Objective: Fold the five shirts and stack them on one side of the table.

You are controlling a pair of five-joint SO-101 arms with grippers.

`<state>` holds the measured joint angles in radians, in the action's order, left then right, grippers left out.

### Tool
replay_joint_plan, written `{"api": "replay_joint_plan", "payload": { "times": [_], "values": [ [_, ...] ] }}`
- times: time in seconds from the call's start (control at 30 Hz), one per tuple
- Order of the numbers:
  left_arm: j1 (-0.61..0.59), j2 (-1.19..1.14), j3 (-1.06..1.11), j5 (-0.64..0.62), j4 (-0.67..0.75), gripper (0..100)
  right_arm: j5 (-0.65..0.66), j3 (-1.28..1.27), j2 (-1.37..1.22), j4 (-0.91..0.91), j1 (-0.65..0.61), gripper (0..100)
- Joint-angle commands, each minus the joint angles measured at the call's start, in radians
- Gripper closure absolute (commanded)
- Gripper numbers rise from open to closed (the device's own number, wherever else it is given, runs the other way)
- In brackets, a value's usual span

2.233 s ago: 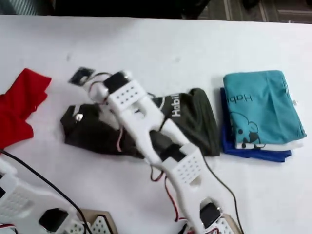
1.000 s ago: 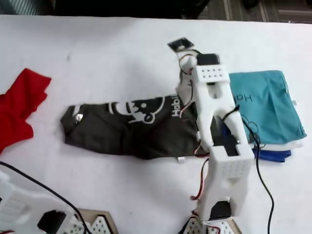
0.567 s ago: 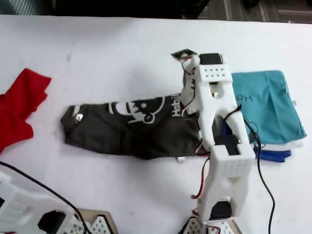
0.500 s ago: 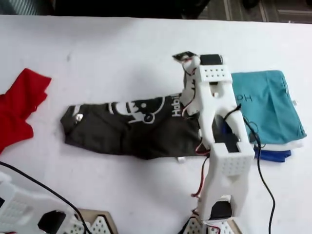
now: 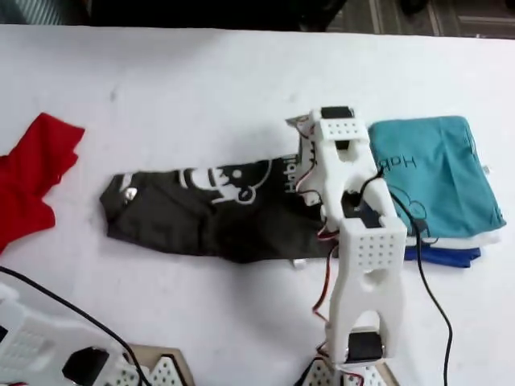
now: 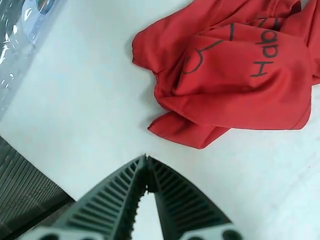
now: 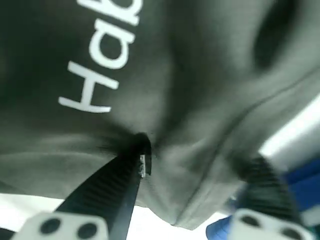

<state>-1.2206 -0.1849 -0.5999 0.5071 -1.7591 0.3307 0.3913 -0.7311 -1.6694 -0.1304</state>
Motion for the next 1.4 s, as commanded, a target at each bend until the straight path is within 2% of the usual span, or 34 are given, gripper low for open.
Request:
{"api": "replay_joint_plan", "payload": {
  "times": [0.0,0.07,0.2,0.37,0.53,0.7,0.83,1.03,1.2,1.37],
  "values": [
    [-0.005,0.054,-0.006,0.003,-0.006,97,-0.006,0.018,0.018,0.002,-0.016,99.6],
    [-0.005,0.054,-0.006,0.003,-0.006,97,-0.002,0.014,0.038,-0.001,-0.016,96.0],
    [-0.004,0.058,-0.012,0.003,-0.006,97,0.008,0.017,0.101,-0.042,-0.021,97.9],
    [-0.002,0.059,-0.014,0.002,-0.006,97,0.100,-0.020,0.278,-0.048,-0.036,98.1],
    [-0.002,0.065,-0.015,-0.003,-0.006,97,0.109,-0.129,0.527,-0.048,-0.180,98.1],
    [-0.001,0.124,-0.015,-0.003,0.003,97,0.100,-0.195,0.659,-0.044,-0.403,98.1],
    [0.018,0.134,-0.006,-0.003,0.003,97,0.078,-0.193,0.659,0.039,-0.553,98.1],
    [0.028,0.134,-0.006,-0.005,0.003,97,-0.032,-0.193,0.647,0.246,-0.688,98.1],
    [0.038,0.133,-0.005,-0.005,0.003,97,-0.035,-0.183,0.530,0.349,-0.748,98.1],
    [0.038,0.133,-0.005,-0.005,0.002,97,-0.095,0.015,0.374,0.357,-0.750,98.1]
  ]
}}
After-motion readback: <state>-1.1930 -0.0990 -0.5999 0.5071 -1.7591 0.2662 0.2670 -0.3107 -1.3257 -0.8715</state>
